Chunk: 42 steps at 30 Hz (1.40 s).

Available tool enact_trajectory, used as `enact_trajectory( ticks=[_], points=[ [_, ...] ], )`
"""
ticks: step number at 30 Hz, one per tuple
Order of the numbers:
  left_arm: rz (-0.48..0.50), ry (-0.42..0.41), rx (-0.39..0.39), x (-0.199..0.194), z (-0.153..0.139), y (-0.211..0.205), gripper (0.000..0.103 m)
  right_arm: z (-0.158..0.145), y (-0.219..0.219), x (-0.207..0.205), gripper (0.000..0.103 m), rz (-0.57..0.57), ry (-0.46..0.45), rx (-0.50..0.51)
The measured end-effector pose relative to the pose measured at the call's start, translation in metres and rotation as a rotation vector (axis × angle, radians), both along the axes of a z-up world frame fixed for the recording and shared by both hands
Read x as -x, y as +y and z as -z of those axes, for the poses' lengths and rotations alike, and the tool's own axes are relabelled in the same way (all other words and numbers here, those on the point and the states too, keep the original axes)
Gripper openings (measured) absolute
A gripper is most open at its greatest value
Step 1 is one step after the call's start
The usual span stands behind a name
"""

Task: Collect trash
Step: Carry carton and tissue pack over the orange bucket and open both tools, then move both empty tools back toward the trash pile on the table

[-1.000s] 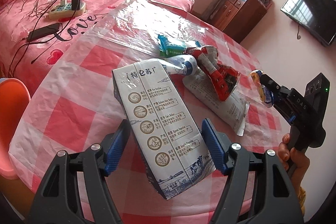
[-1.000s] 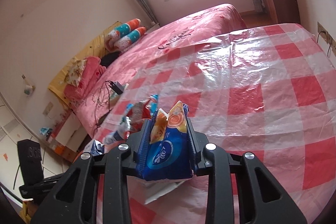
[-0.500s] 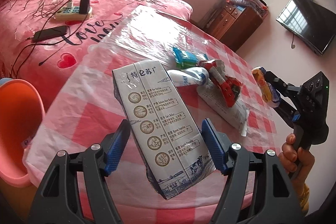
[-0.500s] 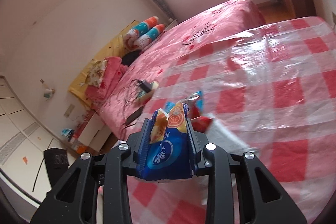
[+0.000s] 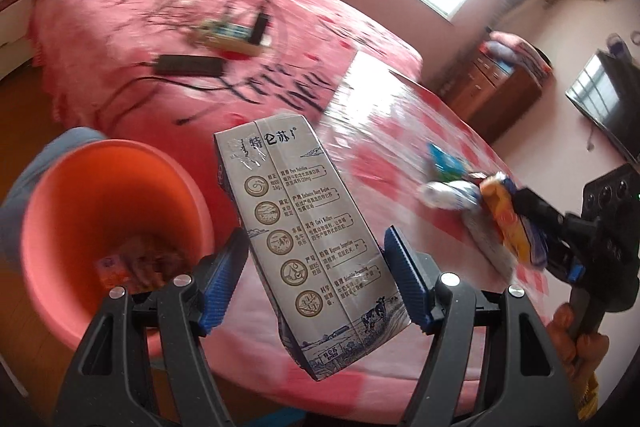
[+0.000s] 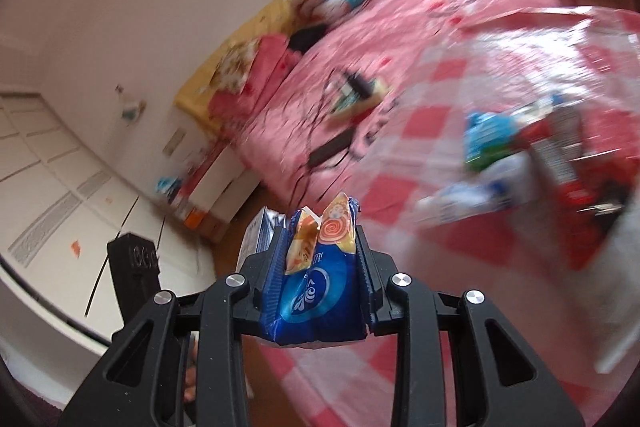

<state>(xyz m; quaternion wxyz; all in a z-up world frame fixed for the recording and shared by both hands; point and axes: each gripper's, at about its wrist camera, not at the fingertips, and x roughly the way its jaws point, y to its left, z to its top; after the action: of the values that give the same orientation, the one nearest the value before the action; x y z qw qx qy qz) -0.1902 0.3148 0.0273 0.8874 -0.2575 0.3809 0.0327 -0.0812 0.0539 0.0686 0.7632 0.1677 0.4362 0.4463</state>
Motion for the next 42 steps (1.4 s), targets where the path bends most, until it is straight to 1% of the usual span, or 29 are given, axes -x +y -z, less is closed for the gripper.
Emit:
enact_trajectory(
  ticks=[5,8,12,15,17,19,21,22,23,24,25,26,29,34,39,42],
  points=[
    [-0.103,0.016,-0.021,0.02,0.007,0.043,0.071,0.002,0.06,0.007,0.034,-0.114,0.001,0.035],
    [-0.148,0.027,-0.024,0.027,0.014,0.061,0.071,0.0,0.093,0.011,0.034,-0.17,-0.019,0.053],
    [-0.209,0.051,-0.022,0.038,0.027,0.085,0.071,0.003,0.135,0.015,0.034,-0.243,-0.021,0.062],
    [-0.239,0.065,-0.018,0.047,0.034,0.097,0.071,0.004,0.162,0.02,0.035,-0.284,-0.017,0.063],
    [-0.267,0.081,-0.014,0.052,0.042,0.106,0.071,0.005,0.172,0.023,0.037,-0.306,-0.019,0.06],
    [-0.281,0.095,-0.005,0.055,0.048,0.112,0.071,0.008,0.186,0.027,0.041,-0.325,-0.022,0.065],
    [-0.313,0.122,-0.016,0.056,0.056,0.12,0.072,0.014,0.196,0.03,0.052,-0.33,-0.021,0.085],
    [-0.331,0.137,-0.018,0.057,0.06,0.123,0.074,0.019,0.201,0.03,0.063,-0.317,-0.021,0.101],
    [-0.341,0.147,-0.012,0.057,0.063,0.126,0.076,0.021,0.201,0.029,0.072,-0.31,-0.019,0.107],
    [-0.35,0.16,-0.004,0.058,0.067,0.128,0.082,0.024,0.199,0.029,0.075,-0.3,-0.016,0.112],
    [-0.362,0.173,-0.008,0.059,0.07,0.13,0.085,0.027,0.197,0.029,0.08,-0.284,-0.012,0.118],
    [-0.369,0.175,-0.016,0.059,0.071,0.131,0.085,0.029,0.194,0.027,0.084,-0.269,-0.005,0.125],
    [-0.367,0.178,-0.033,0.058,0.072,0.131,0.085,0.033,0.18,0.022,0.084,-0.24,0.001,0.136],
    [-0.345,0.124,-0.04,0.057,0.066,0.124,0.085,0.03,0.151,0.024,0.085,-0.184,-0.054,0.153],
    [-0.341,0.076,-0.034,0.056,0.06,0.116,0.085,0.026,0.132,0.028,0.086,-0.155,-0.088,0.158],
    [-0.324,0.055,-0.045,0.053,0.054,0.109,0.085,0.022,0.121,0.035,0.089,-0.134,-0.131,0.174]
  ],
)
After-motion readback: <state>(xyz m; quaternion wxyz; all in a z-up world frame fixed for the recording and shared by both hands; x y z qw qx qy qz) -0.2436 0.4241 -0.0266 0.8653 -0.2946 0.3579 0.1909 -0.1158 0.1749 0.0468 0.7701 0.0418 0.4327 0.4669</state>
